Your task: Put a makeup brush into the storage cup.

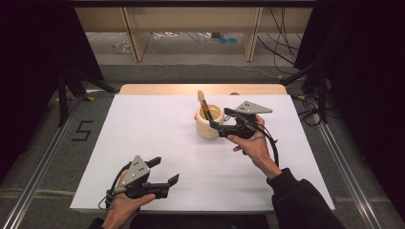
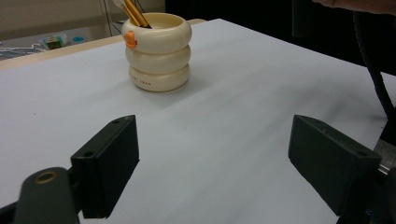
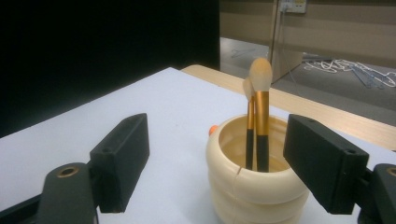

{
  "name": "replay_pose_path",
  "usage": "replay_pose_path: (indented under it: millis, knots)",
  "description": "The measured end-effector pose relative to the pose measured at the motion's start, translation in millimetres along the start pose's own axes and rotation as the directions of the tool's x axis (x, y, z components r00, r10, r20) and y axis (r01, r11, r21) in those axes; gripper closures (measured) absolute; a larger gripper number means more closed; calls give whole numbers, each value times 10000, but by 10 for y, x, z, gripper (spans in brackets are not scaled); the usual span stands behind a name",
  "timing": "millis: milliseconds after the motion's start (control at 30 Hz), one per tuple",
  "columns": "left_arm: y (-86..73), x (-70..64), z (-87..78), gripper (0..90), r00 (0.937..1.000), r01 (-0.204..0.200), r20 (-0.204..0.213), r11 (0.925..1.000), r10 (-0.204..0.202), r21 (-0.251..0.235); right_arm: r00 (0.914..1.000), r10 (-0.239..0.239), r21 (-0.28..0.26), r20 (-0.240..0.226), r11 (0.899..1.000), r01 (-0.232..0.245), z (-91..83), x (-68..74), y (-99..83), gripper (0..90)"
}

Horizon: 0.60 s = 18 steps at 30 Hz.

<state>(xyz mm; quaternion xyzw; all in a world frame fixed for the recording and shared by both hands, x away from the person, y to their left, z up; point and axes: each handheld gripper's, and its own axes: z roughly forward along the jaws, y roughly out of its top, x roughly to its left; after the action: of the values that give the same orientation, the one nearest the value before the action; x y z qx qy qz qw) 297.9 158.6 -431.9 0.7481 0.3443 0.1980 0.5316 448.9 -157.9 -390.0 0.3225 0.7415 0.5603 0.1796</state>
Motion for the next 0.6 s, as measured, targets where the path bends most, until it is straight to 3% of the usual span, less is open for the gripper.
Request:
replay_pose_path:
  millis: [133, 267, 300, 600]
  knots:
    - [9, -4, 18, 161, 9996, 269, -66, 9996, -270, -70, 9998, -170, 33, 54, 9999, 169, -40, 35, -34, 217]
    - [-4, -3, 15, 161, 9996, 289, 4, 9996, -289, -57, 9998, -176, 54, 127, 9998, 175, -88, 59, -69, 209]
    - [3, 1, 8, 161, 9998, 192, -3, 9998, -192, -67, 10000, -4, 192, 23, 9998, 3, -103, 75, -74, 208]
    - [6, -2, 1, 161, 9997, 250, 15, 9996, -249, -132, 9998, -36, 114, -189, 9999, 38, -219, 166, -131, 206]
